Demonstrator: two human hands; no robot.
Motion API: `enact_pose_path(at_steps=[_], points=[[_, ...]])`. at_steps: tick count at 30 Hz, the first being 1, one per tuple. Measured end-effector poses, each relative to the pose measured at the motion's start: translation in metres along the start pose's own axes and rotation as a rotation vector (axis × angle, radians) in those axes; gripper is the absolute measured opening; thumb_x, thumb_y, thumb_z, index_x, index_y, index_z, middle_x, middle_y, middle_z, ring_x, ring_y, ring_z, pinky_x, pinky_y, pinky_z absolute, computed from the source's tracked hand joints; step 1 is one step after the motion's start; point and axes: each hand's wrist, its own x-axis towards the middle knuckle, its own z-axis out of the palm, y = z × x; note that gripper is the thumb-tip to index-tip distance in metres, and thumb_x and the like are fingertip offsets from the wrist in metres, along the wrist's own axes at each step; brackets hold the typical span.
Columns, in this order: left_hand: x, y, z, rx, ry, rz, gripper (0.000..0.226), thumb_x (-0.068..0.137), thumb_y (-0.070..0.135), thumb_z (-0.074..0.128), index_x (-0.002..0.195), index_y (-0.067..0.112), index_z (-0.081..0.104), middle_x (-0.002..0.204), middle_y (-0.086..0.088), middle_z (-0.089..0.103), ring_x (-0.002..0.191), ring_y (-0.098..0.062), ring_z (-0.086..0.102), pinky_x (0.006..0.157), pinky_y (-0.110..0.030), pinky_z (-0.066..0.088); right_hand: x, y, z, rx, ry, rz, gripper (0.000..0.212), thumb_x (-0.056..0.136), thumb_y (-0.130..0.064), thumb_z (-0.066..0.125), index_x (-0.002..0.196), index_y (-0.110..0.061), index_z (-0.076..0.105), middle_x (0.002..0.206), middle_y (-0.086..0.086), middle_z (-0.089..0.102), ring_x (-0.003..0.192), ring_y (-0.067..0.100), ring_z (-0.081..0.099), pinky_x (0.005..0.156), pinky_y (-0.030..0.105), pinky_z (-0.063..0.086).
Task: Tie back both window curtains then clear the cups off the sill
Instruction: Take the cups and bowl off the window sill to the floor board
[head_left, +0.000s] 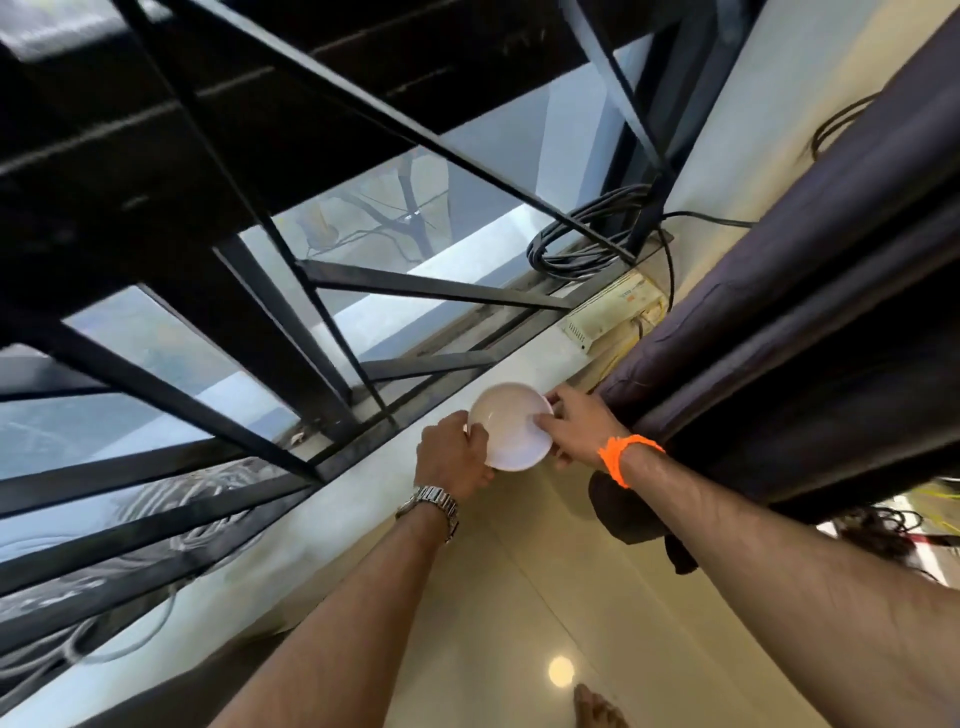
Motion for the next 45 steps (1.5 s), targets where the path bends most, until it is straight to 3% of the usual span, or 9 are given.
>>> enact_pose_path(at_steps=[3,6,11,17,21,26,33,39,45], points=[[-0.029,0.005,-0.024,-0.031,-0.015,-0.026,0.042,0.093,0.05,0.039,0.088,0.017,0.065,0.059,-0.005,0.071,0.051,-0.019,0.07,0.066,-0.039,0.06,-0.029,-0.012,0.004,0.017,0.008,-0.011,0.02,0.096,-0.018,0.05,0.11,-0.003,0.053,0.098,0.016,0.068,0.059,0.036,0.07,0.059,0.049,0.06],[-0.059,0.012,-0.05,0.009,-0.006,-0.019,0.058,0.088,0.064,0.028,0.08,0.019,0.064,0.062,-0.003,0.07,0.057,-0.024,0.07,0.062,-0.042,0.06,-0.067,-0.027,0.006,0.048,0.021,-0.019,0.02,0.093,-0.014,0.048,0.105,-0.001,0.057,0.089,0.018,0.068,0.045,0.026,0.067,0.044,0.035,0.056],[-0.111,0.057,-0.094,-0.02,-0.151,0.043,0.041,0.1,0.045,0.038,0.089,0.014,0.062,0.07,-0.008,0.071,0.051,-0.02,0.07,0.06,-0.049,0.06,-0.138,-0.05,-0.007,0.139,0.074,-0.022,0.022,0.091,-0.008,0.045,0.106,-0.005,0.062,0.083,0.015,0.064,0.04,0.02,0.061,0.036,0.021,0.045],[-0.16,0.102,-0.114,0.176,-0.329,0.2,0.023,0.098,0.043,0.04,0.086,0.031,0.055,0.066,-0.004,0.073,0.056,-0.013,0.071,0.069,-0.043,0.061,-0.22,-0.043,-0.038,0.226,0.136,0.008,0.02,0.088,-0.009,0.045,0.091,-0.002,0.064,0.068,0.02,0.066,0.055,0.037,0.069,0.05,0.046,0.059],[-0.194,0.141,-0.107,0.251,-0.439,0.307,0.035,0.097,0.041,0.043,0.097,0.014,0.065,0.066,-0.006,0.073,0.055,-0.015,0.07,0.063,-0.044,0.06,-0.285,-0.028,-0.062,0.321,0.149,0.079,0.019,0.089,-0.006,0.042,0.091,-0.002,0.061,0.067,0.02,0.063,0.052,0.034,0.064,0.056,0.047,0.059],[-0.217,0.217,-0.059,0.317,-0.607,0.448,0.042,0.081,0.049,0.046,0.087,0.012,0.066,0.077,-0.015,0.072,0.07,-0.032,0.07,0.065,-0.051,0.058,-0.36,0.011,-0.104,0.505,0.34,0.24,0.029,0.088,-0.011,0.041,0.097,0.007,0.062,0.068,0.023,0.066,0.059,0.038,0.068,0.063,0.041,0.058],[-0.304,0.339,0.042,0.425,-0.746,0.635,0.024,0.097,0.02,0.052,0.104,0.001,0.065,0.085,-0.018,0.071,0.068,-0.027,0.069,0.055,-0.034,0.059,-0.468,0.092,-0.175,0.594,0.685,0.366,0.029,0.09,-0.012,0.045,0.108,0.003,0.061,0.078,0.029,0.07,0.056,0.037,0.068,0.053,0.042,0.061],[-0.399,0.384,0.134,0.352,-0.924,0.633,0.025,0.098,0.015,0.051,0.115,-0.001,0.061,0.101,-0.02,0.067,0.074,-0.029,0.071,0.062,-0.041,0.062,-0.566,0.175,-0.203,0.607,0.858,0.467,0.024,0.091,-0.013,0.046,0.101,0.001,0.063,0.076,0.025,0.069,0.056,0.04,0.068,0.048,0.034,0.056],[-0.508,0.401,0.248,0.421,-1.044,0.756,0.027,0.098,0.017,0.052,0.112,-0.004,0.063,0.099,-0.02,0.066,0.081,-0.029,0.065,0.063,-0.04,0.06,-0.673,0.278,-0.205,0.772,1.008,0.588,0.031,0.09,-0.011,0.046,0.113,0.002,0.063,0.08,0.032,0.069,0.055,0.04,0.065,0.057,0.048,0.06]])
